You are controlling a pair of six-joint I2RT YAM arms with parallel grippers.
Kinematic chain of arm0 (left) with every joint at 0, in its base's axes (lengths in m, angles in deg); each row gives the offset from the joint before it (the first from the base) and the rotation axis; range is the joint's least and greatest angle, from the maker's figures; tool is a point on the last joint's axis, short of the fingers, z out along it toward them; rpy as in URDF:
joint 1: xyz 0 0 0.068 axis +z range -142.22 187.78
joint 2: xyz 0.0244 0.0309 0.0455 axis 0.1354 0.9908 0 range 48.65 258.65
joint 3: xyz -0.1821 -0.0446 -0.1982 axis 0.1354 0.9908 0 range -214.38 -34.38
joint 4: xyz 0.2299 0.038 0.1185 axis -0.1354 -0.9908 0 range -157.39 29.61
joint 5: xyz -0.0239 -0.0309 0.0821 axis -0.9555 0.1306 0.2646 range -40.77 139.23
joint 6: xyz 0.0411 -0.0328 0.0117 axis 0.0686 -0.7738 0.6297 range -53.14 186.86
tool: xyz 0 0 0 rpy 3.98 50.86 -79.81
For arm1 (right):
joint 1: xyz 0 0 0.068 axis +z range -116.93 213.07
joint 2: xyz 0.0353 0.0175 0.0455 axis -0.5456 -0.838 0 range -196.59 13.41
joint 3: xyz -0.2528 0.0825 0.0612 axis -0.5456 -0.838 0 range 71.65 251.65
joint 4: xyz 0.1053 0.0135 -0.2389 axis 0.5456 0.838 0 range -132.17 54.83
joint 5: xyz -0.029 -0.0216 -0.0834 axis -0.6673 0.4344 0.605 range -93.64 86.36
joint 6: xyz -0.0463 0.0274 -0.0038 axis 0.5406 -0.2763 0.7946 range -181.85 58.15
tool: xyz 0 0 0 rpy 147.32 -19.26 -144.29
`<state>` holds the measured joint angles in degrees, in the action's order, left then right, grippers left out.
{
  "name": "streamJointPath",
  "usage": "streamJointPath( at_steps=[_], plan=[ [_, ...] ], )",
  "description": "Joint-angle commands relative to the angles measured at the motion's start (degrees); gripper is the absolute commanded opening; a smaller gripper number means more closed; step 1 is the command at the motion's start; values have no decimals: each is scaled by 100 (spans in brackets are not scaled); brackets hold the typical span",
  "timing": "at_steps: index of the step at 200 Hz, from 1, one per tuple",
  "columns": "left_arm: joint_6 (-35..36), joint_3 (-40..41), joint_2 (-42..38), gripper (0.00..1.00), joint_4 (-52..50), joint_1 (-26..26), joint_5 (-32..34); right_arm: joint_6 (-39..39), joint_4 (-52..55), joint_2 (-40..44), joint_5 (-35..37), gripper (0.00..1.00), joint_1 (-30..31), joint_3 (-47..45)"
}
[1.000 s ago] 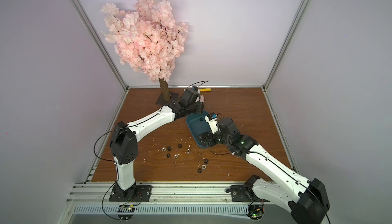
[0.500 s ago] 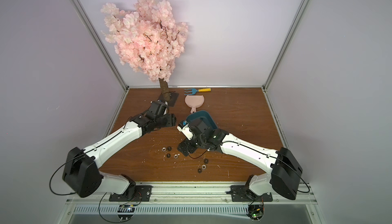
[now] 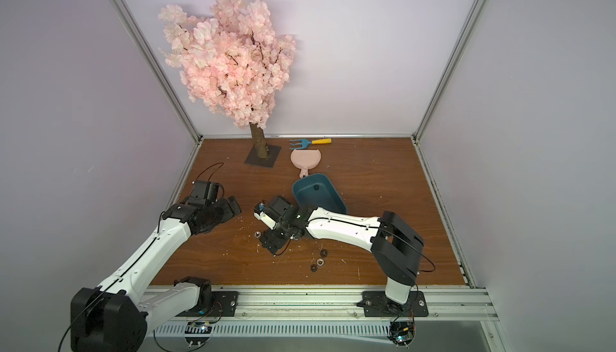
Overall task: Put the nuts on the desktop into the storage box
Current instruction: Pick up the nut from the center of the board.
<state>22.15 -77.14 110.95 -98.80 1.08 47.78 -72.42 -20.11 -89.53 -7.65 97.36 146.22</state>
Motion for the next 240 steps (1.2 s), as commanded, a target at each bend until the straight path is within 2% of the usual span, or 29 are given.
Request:
streamJointPath(
  at_steps=[1,47,67,88,127,189,240],
  plan=[
    [-367,213,7,99,-562,252,-398,22,187,-233,283,84,89,412],
    [-536,336,215,99,-552,327,-1491,34,234,-916,555,75,98,953],
    [-626,258,212,99,-553,327,-1619,-35,167,-1117,619,75,92,1081],
    [-840,255,173,99,-549,327,-1765,-169,160,-1319,580,67,27,1230],
    [-1177,212,325,100,-544,371,-2755,-142,131,-1559,574,59,-89,1368],
    [-1468,-39,325,100,-540,371,-2861,-103,-66,-1758,459,49,-145,1391],
    [-1377,19,507,100,-536,380,-2798,-53,-58,-1827,387,44,-146,1373]
  ],
)
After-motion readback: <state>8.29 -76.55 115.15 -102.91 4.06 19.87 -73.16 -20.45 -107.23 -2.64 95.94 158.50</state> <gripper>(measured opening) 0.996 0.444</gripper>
